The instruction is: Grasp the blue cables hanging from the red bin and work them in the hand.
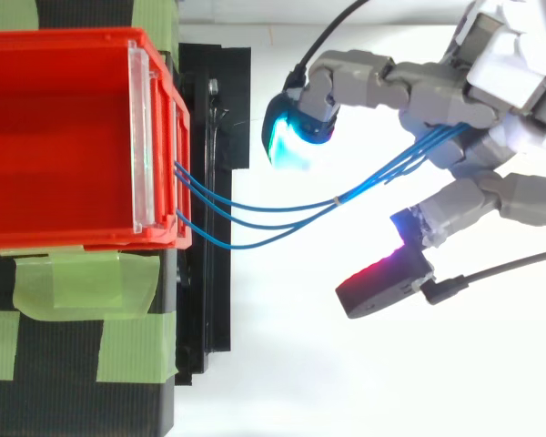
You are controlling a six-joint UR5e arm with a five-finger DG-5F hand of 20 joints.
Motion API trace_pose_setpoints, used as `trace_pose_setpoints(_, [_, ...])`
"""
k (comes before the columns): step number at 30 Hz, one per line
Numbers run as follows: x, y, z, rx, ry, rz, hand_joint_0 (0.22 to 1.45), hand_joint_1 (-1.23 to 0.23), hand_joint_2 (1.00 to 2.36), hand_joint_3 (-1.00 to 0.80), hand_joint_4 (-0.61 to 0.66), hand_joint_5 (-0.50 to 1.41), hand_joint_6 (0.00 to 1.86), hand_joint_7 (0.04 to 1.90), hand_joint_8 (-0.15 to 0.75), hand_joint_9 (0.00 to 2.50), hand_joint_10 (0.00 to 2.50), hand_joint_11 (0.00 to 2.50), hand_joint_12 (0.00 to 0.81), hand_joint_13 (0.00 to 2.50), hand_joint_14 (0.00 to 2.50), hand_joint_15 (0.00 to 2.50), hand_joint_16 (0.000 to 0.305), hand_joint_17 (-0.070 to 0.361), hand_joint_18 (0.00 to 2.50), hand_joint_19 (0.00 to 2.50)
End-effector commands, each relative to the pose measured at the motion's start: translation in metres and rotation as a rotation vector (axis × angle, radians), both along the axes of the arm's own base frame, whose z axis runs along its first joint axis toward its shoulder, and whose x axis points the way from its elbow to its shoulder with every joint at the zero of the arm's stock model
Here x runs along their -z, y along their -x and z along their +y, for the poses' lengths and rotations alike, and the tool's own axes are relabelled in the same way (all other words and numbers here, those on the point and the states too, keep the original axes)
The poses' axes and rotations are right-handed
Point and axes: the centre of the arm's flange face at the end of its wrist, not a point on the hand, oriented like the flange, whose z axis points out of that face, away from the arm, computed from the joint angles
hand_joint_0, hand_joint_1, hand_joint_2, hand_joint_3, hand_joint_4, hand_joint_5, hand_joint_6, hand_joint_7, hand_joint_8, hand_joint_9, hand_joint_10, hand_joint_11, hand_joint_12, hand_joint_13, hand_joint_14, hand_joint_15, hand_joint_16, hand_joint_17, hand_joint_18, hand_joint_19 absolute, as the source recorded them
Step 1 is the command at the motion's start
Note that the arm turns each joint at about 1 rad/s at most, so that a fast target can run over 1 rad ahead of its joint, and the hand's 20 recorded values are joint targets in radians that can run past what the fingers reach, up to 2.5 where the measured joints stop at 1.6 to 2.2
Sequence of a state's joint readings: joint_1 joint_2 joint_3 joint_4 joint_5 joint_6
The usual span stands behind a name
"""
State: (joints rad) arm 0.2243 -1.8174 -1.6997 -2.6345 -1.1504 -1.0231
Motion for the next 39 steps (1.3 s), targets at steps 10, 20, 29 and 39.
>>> trace_pose_setpoints(10, [-0.002,-0.001,0.009,0.012,-0.008,-0.01,0.91,-0.65,1.0,-0.9,0.3,0.27,0.16,1.33,0.35,1.6,2.5,2.5,0.47,1.75,2.5,1.46,0.186,0.139,2.48,0.56])
trace_pose_setpoints(20, [-0.018,-0.01,0.013,0.033,-0.024,-0.059,0.91,-0.67,1.0,-0.95,0.28,0.22,0.41,1.29,0.35,1.6,2.5,2.5,0.47,1.75,2.5,1.46,0.186,0.139,2.48,0.56])
trace_pose_setpoints(29, [-0.018,-0.008,0.019,0.097,-0.023,-0.054,0.92,-0.69,1.0,-0.92,0.27,0.12,0.67,1.19,0.35,1.6,2.5,2.5,0.47,1.75,2.5,1.46,0.186,0.139,2.48,0.56])
trace_pose_setpoints(39, [-0.009,-0.015,0.028,0.103,0.01,-0.055,0.91,-0.7,1.0,-0.92,0.27,0.1,0.7,1.18,0.35,1.6,2.5,2.5,0.47,1.75,2.5,1.46,0.186,0.139,2.48,0.56])
